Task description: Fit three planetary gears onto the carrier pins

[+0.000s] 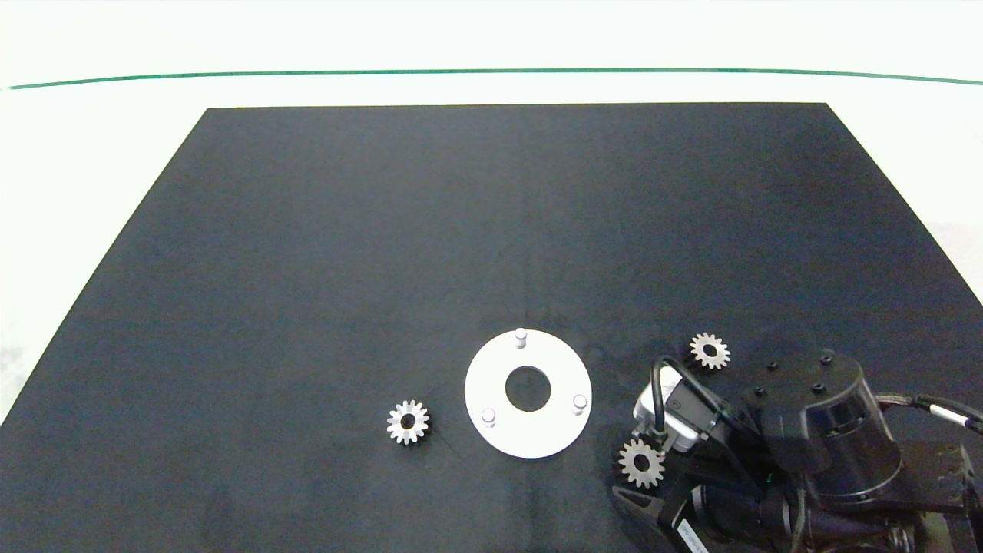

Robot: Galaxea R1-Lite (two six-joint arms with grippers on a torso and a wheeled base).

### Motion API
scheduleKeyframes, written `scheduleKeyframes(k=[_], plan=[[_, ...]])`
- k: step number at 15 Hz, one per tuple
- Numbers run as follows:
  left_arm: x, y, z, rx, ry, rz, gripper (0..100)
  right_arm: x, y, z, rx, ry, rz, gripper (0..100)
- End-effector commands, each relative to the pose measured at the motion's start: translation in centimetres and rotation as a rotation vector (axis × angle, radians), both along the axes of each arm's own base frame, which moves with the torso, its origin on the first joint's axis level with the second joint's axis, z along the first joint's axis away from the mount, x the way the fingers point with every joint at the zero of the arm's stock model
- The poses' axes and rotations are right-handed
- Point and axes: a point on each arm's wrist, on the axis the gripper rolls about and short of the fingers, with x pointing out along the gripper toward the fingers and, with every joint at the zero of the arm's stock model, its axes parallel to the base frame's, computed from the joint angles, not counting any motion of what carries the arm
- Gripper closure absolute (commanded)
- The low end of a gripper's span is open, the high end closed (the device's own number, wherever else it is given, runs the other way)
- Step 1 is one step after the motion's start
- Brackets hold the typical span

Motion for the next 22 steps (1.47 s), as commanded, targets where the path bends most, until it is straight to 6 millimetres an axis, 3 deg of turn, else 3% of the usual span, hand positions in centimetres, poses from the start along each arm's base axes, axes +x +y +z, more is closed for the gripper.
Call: scheduleKeyframes(k=[1, 15, 17, 22], plan=[[0.0, 0.0, 0.1, 0.0, 0.0, 0.001, 0, 0.3, 0.4, 0.0, 0.001, -0.003, 0.002, 47], [0.1, 0.0, 0.1, 0.003, 0.007, -0.001, 0, 0.9, 0.5, 0.2, -0.007, -0.019, -0.027, 74], [0.1, 0.0, 0.1, 0.003, 0.007, -0.001, 0, 1.1, 0.6, 1.1, 0.008, -0.043, -0.035, 78], [0.1, 0.0, 0.1, 0.003, 0.009, -0.002, 0, 1.0, 0.5, 5.5, 0.027, -0.075, -0.044, 81]])
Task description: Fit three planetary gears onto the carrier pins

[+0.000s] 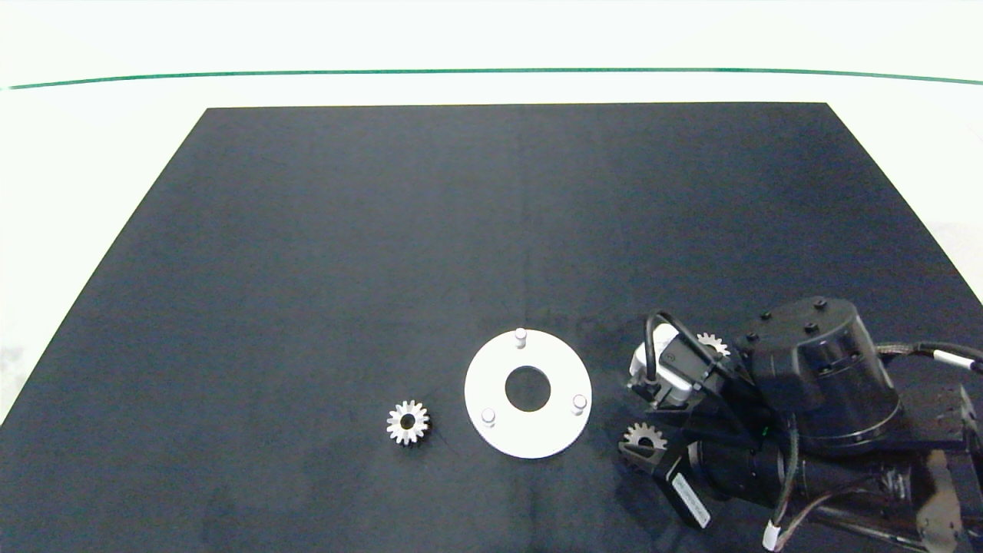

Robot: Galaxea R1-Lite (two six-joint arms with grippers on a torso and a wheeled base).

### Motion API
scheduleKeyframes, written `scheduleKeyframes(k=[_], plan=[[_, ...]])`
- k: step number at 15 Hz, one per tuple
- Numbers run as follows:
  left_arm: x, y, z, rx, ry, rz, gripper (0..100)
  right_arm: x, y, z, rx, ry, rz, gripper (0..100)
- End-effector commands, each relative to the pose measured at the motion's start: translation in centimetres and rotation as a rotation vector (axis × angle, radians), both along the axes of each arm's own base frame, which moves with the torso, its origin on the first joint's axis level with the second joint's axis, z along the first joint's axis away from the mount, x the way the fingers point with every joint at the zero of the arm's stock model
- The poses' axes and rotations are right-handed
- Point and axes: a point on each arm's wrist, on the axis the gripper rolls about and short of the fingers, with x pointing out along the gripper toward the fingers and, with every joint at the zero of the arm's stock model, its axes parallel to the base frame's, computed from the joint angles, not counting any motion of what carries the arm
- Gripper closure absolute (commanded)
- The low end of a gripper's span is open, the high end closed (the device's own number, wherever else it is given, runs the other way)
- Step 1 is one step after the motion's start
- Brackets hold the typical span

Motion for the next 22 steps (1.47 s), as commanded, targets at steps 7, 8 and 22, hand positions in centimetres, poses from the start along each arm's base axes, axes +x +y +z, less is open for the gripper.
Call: scheduleKeyframes(k=[7, 8, 22], plan=[[0.0, 0.0, 0.0, 0.001, 0.004, 0.001, 0, -0.4, 0.1, 2.6, 0.044, -0.062, 0.01, 0], [0.1, 0.0, 0.0, 0.001, 0.006, 0.001, 0, -0.6, -0.2, 2.1, 0.013, -0.057, -0.008, 0], [0.0, 0.0, 0.2, -0.001, 0.0, -0.008, 0, -1.1, 0.4, -0.6, -0.038, 0.022, 0.02, 3]])
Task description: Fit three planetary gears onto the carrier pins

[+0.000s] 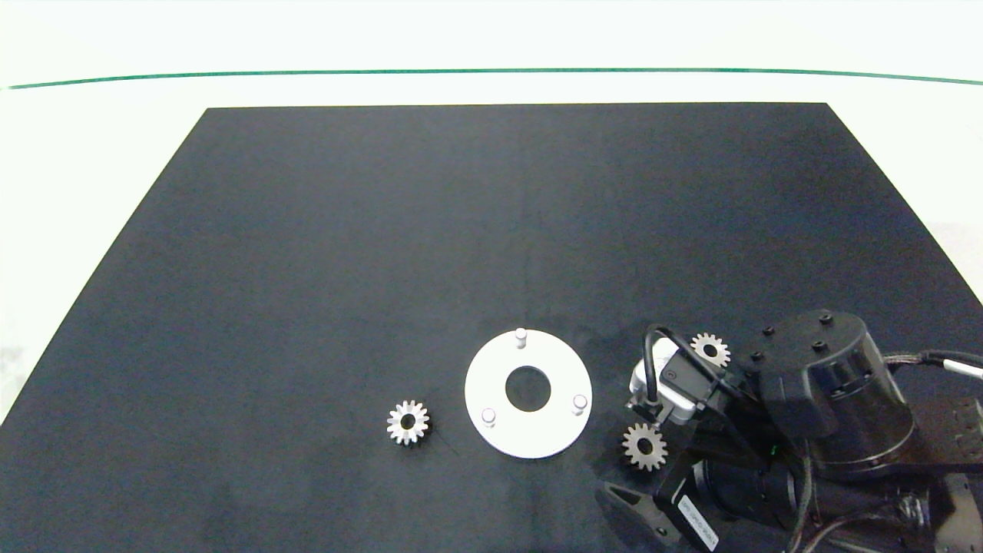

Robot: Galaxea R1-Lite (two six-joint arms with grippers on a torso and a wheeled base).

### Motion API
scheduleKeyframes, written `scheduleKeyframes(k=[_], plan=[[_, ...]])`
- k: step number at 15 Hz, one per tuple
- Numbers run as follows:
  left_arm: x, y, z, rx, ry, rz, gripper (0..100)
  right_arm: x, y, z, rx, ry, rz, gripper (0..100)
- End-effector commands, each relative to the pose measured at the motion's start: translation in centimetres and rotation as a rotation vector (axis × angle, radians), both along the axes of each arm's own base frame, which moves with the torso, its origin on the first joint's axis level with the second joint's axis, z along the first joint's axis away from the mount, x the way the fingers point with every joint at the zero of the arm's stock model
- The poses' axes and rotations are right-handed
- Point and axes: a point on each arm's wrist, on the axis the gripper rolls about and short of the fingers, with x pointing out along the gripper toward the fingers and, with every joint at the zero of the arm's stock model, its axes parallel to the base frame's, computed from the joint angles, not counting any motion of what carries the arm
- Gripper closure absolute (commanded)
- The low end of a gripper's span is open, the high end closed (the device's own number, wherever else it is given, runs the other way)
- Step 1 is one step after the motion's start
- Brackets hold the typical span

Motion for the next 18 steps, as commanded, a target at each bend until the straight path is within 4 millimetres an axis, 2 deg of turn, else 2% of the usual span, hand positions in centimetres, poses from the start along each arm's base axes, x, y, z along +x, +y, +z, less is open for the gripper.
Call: scheduleKeyframes(k=[1, 13, 18], plan=[[0.0, 0.0, 0.0, 0.001, -0.001, 0.0, 0, 0.2, 0.1, -0.4, -0.013, 0.011, -0.002, 6], [-0.1, 0.0, 0.2, 0.0, -0.007, 0.001, 0, 0.7, -0.5, -1.3, -0.018, 0.019, -0.035, 30], [-0.1, 0.0, 0.2, 0.0, -0.007, 0.001, 0, 1.3, 0.0, -1.5, -0.004, 0.001, -0.041, 39]])
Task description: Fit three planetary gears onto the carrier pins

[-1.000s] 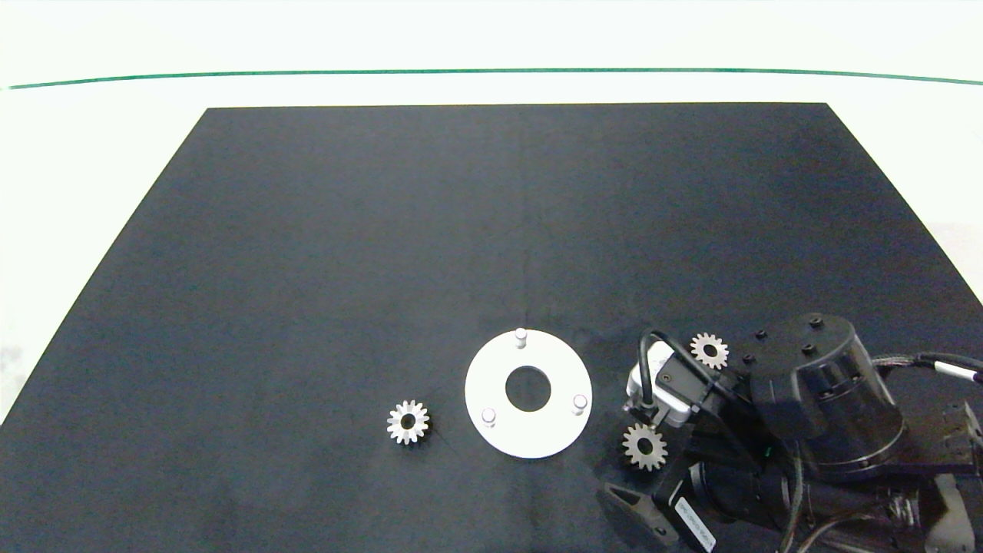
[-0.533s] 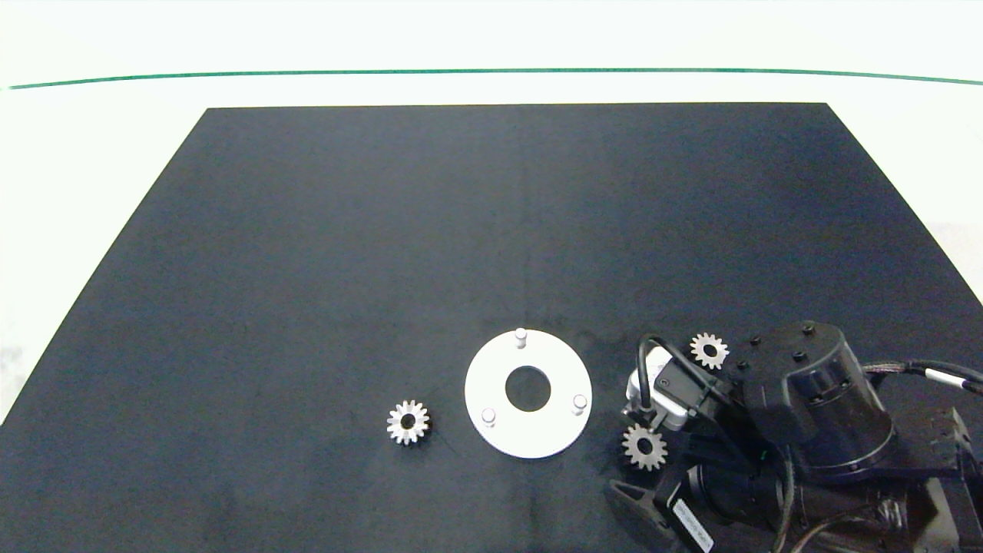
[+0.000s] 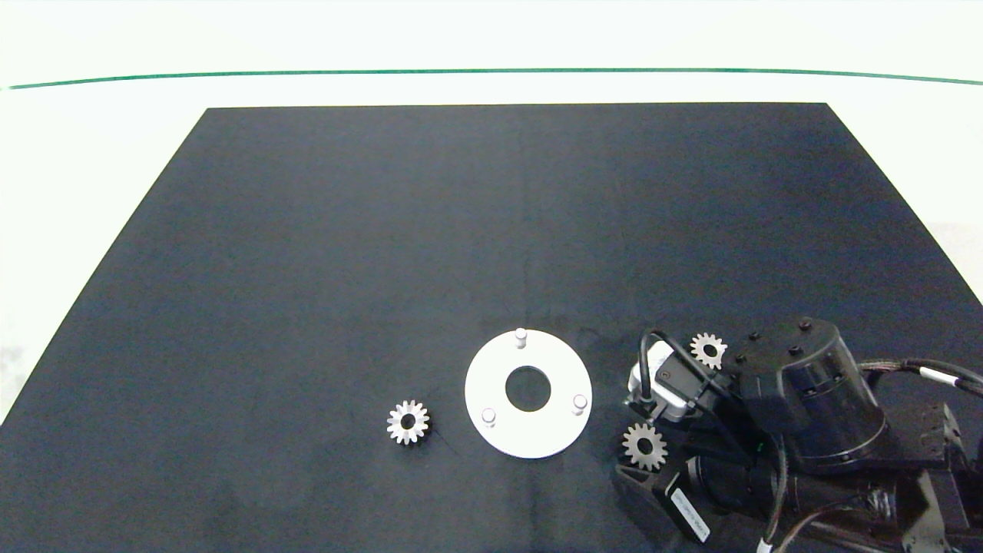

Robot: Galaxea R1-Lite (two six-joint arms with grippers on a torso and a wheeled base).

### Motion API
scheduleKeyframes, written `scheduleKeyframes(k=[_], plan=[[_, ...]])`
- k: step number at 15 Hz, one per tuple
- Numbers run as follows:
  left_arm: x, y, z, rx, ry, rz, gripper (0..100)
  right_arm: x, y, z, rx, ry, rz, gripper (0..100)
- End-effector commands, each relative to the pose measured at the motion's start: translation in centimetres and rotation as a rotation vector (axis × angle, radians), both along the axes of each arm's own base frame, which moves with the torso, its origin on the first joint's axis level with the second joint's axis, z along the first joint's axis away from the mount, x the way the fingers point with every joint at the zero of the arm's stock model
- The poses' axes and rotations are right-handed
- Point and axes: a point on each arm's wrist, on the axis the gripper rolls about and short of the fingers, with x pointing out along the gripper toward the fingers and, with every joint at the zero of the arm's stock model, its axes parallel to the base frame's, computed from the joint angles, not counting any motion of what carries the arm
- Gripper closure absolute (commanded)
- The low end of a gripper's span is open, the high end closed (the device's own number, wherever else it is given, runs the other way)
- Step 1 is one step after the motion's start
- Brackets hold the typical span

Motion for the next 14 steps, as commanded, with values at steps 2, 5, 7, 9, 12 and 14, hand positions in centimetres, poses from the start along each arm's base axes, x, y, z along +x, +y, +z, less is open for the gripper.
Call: scheduleKeyframes(k=[2, 5, 7, 9, 12, 14], plan=[[-0.01, 0.0, -0.02, 0.001, 0.003, 0.001, 0, 0.47, 0.46, -0.4, 0.0, -0.006, 0.0, 44], [0.04, -0.01, -0.01, 0.001, 0.006, -0.001, 0, 0.44, 0.54, -0.64, -0.008, 0.002, 0.003, 50], [0.06, -0.01, 0.0, 0.001, 0.007, -0.001, 0, 0.42, 0.52, -0.6, -0.008, 0.0, 0.002, 54], [0.1, -0.02, -0.04, 0.002, 0.01, -0.001, 0, 0.42, 0.46, -0.6, -0.008, 0.0, 0.0, 57], [0.1, -0.01, -0.04, 0.002, 0.01, -0.003, 0, 0.44, 0.47, -0.56, -0.007, -0.002, -0.001, 63], [0.1, -0.01, -0.04, 0.001, 0.01, -0.004, 0, 0.41, 0.45, -0.61, -0.009, 0.001, 0.0, 68]])
